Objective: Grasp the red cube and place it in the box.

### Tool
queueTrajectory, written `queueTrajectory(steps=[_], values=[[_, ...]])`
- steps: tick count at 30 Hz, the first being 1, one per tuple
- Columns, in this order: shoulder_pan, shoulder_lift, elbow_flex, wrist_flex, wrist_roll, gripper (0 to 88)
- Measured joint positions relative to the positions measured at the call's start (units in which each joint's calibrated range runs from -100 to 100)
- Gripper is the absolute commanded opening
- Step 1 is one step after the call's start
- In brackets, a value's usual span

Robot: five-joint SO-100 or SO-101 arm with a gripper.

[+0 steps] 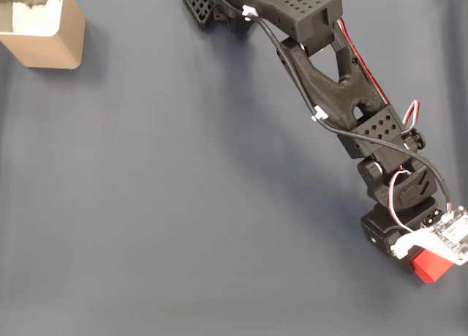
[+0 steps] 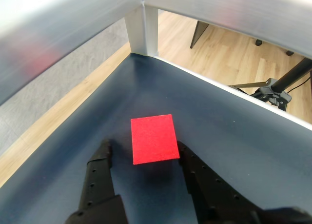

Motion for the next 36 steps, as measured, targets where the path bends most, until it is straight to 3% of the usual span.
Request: queueTrajectory(steps=[13,36], values=[[0.30,0.00,0.00,-0.48,0.39,25.9],[0.30,-1.48,0.18,-1.19,2.30,5.4]])
